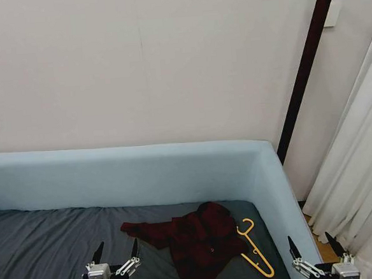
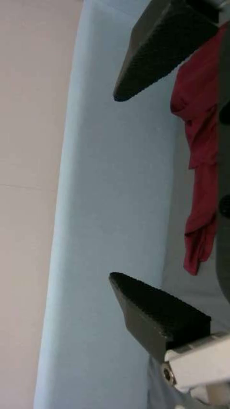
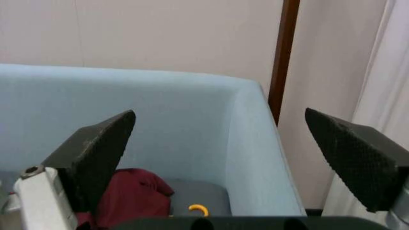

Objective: Pick up the clothes from the sofa and hang them on the clothes hanger.

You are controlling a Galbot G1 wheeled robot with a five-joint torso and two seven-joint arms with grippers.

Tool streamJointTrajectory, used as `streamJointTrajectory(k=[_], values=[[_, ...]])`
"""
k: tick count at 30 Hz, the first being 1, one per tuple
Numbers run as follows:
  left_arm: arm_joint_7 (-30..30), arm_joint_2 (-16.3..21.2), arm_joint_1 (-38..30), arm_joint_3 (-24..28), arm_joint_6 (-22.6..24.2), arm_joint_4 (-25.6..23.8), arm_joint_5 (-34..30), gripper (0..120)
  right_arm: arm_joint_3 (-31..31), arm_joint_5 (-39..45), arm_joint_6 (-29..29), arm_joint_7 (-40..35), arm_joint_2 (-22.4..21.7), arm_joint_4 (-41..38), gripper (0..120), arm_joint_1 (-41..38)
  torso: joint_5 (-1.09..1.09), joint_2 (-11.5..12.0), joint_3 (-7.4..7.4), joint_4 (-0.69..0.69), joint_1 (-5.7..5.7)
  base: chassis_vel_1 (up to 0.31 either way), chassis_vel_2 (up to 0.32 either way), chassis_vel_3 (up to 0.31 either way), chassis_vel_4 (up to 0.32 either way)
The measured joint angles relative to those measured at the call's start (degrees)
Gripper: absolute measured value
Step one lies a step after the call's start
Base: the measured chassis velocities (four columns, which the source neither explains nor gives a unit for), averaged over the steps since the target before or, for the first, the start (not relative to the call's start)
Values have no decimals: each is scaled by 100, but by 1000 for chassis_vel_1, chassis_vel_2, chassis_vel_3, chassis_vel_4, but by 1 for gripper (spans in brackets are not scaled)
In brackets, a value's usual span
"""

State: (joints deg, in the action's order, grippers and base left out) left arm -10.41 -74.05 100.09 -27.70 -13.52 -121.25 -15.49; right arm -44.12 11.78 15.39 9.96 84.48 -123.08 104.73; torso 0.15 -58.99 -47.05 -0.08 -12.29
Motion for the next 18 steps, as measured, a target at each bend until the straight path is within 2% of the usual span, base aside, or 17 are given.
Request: streamJointTrajectory(k=[12, 18], values=[[31, -81, 29, -12, -119, 130, -83, 100, 100, 288, -269, -98, -220, 19, 100, -28, 0, 0, 0, 0, 0, 0, 0, 0, 0], [34, -169, 164, -36, -255, 286, -20, 100, 440, 593, -725, -321, -806, 20, 100, -170, 2, 0, 0, 1, 0, 0, 0, 0, 0]])
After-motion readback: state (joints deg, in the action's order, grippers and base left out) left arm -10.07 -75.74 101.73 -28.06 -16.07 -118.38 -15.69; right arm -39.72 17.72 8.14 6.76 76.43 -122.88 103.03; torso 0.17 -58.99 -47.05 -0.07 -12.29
